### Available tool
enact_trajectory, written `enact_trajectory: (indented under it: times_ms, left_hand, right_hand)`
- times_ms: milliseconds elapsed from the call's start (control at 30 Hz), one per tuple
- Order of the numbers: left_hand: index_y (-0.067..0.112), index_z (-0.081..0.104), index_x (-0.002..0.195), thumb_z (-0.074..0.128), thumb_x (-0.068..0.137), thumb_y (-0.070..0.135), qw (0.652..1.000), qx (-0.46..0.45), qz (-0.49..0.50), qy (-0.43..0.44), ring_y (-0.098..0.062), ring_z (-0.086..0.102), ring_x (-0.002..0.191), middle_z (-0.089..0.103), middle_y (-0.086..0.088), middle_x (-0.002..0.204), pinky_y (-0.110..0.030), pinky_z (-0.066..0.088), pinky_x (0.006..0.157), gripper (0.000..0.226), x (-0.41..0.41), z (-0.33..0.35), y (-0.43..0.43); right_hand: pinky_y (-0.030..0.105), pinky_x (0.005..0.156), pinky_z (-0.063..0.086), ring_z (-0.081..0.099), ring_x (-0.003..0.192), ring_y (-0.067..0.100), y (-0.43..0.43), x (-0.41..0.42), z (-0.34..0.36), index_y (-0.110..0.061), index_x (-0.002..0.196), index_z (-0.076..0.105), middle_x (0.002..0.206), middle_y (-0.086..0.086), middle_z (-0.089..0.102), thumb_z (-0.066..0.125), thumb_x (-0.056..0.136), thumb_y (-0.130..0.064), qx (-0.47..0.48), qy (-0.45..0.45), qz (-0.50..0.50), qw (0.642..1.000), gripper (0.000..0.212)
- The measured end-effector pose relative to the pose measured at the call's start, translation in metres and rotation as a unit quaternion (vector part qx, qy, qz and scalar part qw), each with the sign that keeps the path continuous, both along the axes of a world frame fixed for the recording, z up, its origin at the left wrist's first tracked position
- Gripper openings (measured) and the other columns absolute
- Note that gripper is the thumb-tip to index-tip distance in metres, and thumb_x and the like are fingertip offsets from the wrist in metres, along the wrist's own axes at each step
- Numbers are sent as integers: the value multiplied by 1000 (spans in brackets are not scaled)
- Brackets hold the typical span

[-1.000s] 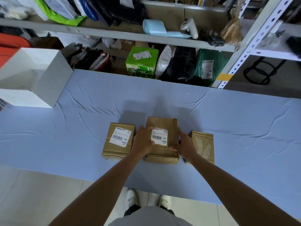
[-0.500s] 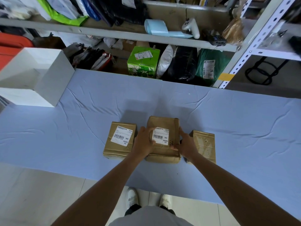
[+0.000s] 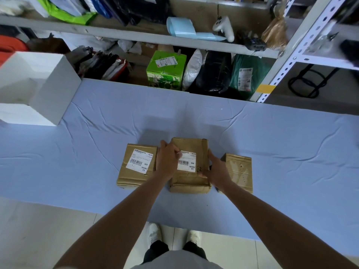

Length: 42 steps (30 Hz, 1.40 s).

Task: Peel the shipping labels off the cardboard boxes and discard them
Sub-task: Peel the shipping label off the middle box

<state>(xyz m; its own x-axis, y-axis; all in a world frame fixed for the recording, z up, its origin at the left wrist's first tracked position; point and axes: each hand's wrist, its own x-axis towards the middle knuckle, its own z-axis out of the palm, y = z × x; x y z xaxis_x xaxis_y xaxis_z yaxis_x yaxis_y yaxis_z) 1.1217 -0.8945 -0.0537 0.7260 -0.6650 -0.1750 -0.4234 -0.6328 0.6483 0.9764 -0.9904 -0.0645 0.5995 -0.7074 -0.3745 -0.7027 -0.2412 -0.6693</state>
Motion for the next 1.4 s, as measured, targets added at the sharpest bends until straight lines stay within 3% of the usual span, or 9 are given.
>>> enact_trajectory:
  times_ms: [233,433,567,667,800,967,1067,1167,1400]
  left_hand:
    - [6,64,95,49,95,13,996,39,7,-85,-31,56,91,45,-11,115,-36,46,86,16,-7,-1,-6]
    - [5,66,90,55,92,9,998,36,16,-52,-34,59,89,45,-14,114,-36,46,83,12,-10,4,-8]
    - [9,61,90,57,90,9,999,-22,26,-15,-25,56,90,47,-8,107,-23,35,76,4,-12,5,1]
    - [14,55,109,68,83,14,998,-54,4,38,-15,48,89,43,-4,108,-21,34,81,29,-11,4,13]
    - [15,49,124,82,64,18,991,-81,-63,84,-20,48,107,48,-8,115,-31,41,94,68,-5,-4,32]
    - [14,42,135,81,53,32,987,-87,-80,112,-18,48,115,44,-5,125,-38,45,101,92,-13,-2,45]
    - [15,43,134,74,52,44,986,-96,-65,120,-17,49,117,45,-3,126,-41,45,102,92,-15,-4,47]
    - [19,44,133,70,54,49,985,-101,-60,124,-18,51,118,46,-1,125,-43,47,100,88,-15,-7,48]
    - [14,47,129,80,65,20,988,-107,-61,96,-21,52,117,49,-5,123,-43,47,100,72,-15,-9,46]
  right_hand:
    - [44,81,56,67,93,33,1,2,1,-20,146,29,99,12,71,82,64,-7,-27,16,15,999,99]
    - [42,83,55,66,96,32,1,3,3,-18,148,27,103,13,70,84,64,-8,-32,24,14,999,101]
    - [41,82,55,66,94,31,0,3,5,-18,146,29,99,12,70,82,65,-7,-32,19,21,999,97]
    - [37,82,54,66,93,30,0,1,8,-20,145,31,100,12,70,81,66,-5,-15,3,16,1000,95]
    - [28,77,48,64,96,25,2,-4,6,-22,146,33,104,8,69,81,64,-5,10,-36,2,999,97]
    - [26,74,45,62,94,23,4,-7,11,-24,147,29,103,6,67,78,69,-5,23,-45,9,999,95]
    - [25,76,46,62,95,21,4,-9,15,-24,147,27,108,7,67,77,71,-3,40,-47,21,998,93]
    - [34,80,55,66,98,29,5,-10,13,-23,149,23,108,8,69,78,70,-7,27,-32,45,998,97]
    - [36,79,56,67,90,24,6,-11,6,-24,151,18,104,7,70,80,67,-7,22,-29,33,999,106]
